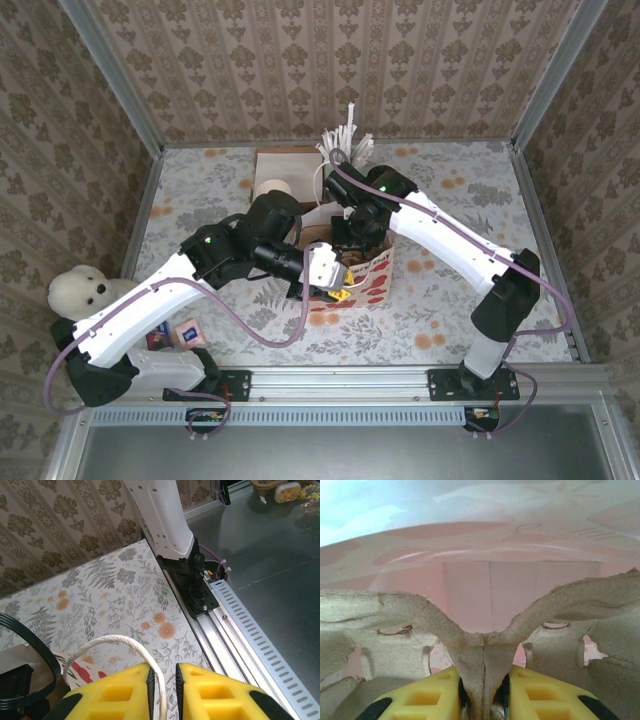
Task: Pack the takeout coffee
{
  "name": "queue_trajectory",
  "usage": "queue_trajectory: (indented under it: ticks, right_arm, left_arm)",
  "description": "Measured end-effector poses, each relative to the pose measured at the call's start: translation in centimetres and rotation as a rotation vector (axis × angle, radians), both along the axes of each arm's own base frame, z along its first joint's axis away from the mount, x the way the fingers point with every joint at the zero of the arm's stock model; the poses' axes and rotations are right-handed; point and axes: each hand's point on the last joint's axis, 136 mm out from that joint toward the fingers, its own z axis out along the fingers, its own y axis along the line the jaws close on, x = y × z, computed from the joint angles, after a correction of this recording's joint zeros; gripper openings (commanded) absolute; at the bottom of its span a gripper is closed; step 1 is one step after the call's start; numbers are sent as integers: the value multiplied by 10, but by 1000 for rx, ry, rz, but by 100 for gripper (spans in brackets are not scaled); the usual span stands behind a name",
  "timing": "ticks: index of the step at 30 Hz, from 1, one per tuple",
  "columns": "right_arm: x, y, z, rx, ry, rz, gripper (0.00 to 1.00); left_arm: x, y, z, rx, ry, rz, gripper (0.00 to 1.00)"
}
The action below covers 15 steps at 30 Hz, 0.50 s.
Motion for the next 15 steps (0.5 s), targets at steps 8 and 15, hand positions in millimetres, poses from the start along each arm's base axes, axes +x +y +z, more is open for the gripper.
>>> queue_trajectory:
  ticks: [8,15]
  right_arm:
    - [4,-2,-16,-35,7,-10,26]
    - [1,-6,-30,-70,28,-11,25]
  left_arm:
    - [-1,0,10,-52,-28,-3,20]
    - [4,2,15,-68,-32,15,22]
